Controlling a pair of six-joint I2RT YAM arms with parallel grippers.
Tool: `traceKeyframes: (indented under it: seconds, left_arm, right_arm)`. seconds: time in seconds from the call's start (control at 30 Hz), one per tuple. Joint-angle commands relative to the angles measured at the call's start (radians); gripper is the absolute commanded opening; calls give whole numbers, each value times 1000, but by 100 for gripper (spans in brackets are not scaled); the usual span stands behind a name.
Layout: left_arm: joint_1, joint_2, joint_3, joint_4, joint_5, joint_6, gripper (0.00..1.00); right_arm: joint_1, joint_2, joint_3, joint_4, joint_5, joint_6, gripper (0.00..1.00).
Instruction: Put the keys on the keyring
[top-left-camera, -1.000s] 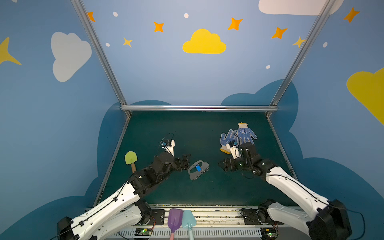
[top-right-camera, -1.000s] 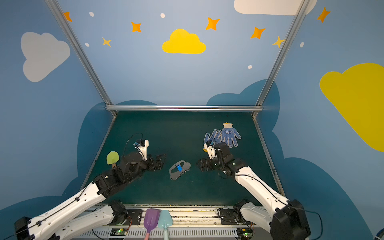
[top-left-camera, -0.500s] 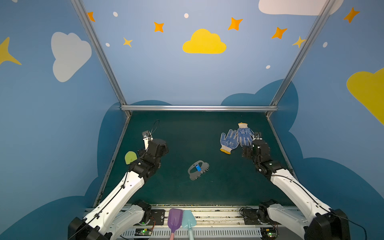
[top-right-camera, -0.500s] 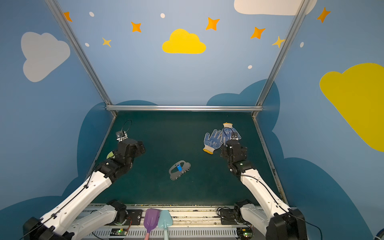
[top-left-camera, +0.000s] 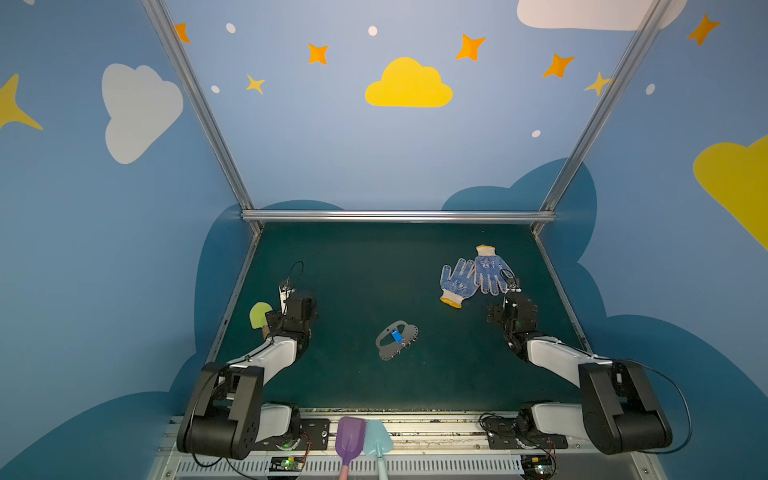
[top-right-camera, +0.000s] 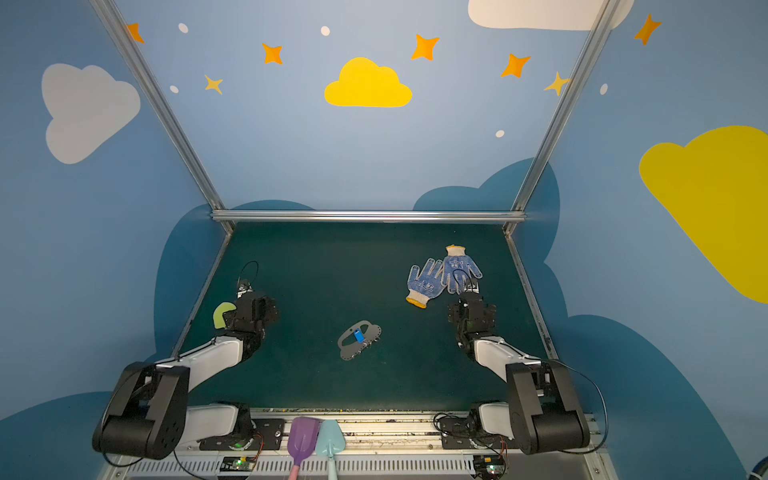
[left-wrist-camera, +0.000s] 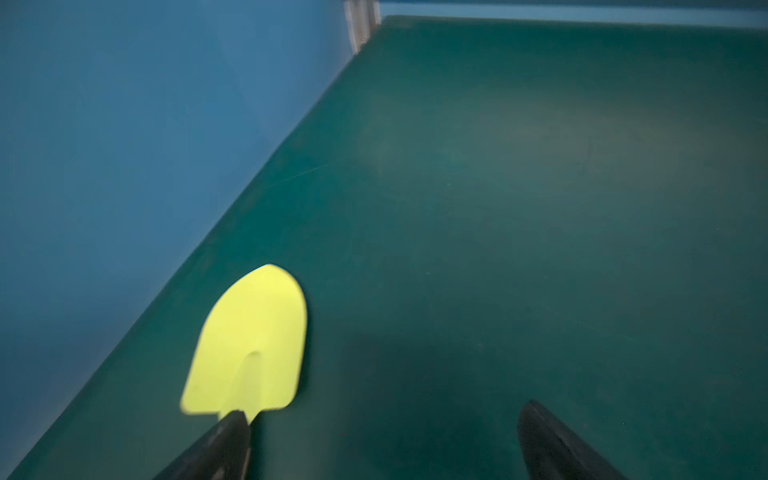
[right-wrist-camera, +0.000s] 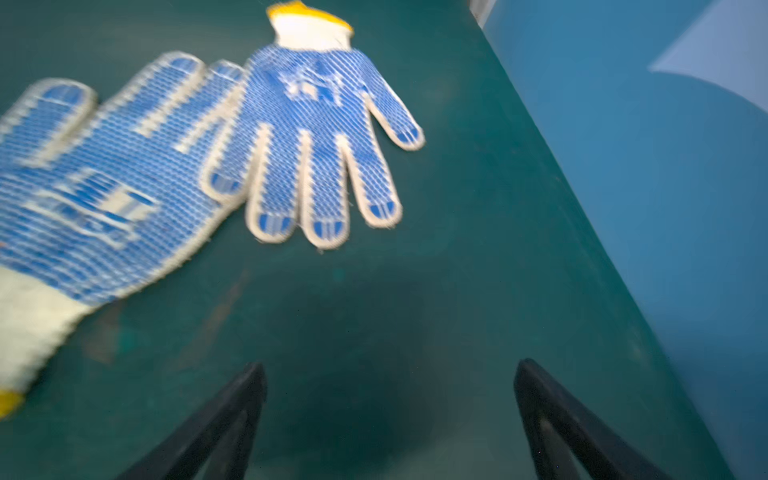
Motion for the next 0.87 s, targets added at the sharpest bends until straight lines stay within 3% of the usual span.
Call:
traceKeyframes:
  seconds: [0.0,0.1,0.17,0.27,0.83]
  left_arm:
    - [32,38,-55,369,160,65,100]
    - [35,186,-80,537,244,100,100]
    - [38,247,-50,576,225,84,100]
    - [85,191,29,325,279,49,100]
    - [85,188,16,349,275,48,100]
  right_arm:
    - [-19,45,1,249,-164,-61,95]
    - [-69,169,-35,453,-319,-40,95]
    - [-100,216,-54,544,-370,-24,96]
    - [-105,172,-8,378,-359,-13,96]
    - [-127,175,-8,383,-402,-1,96]
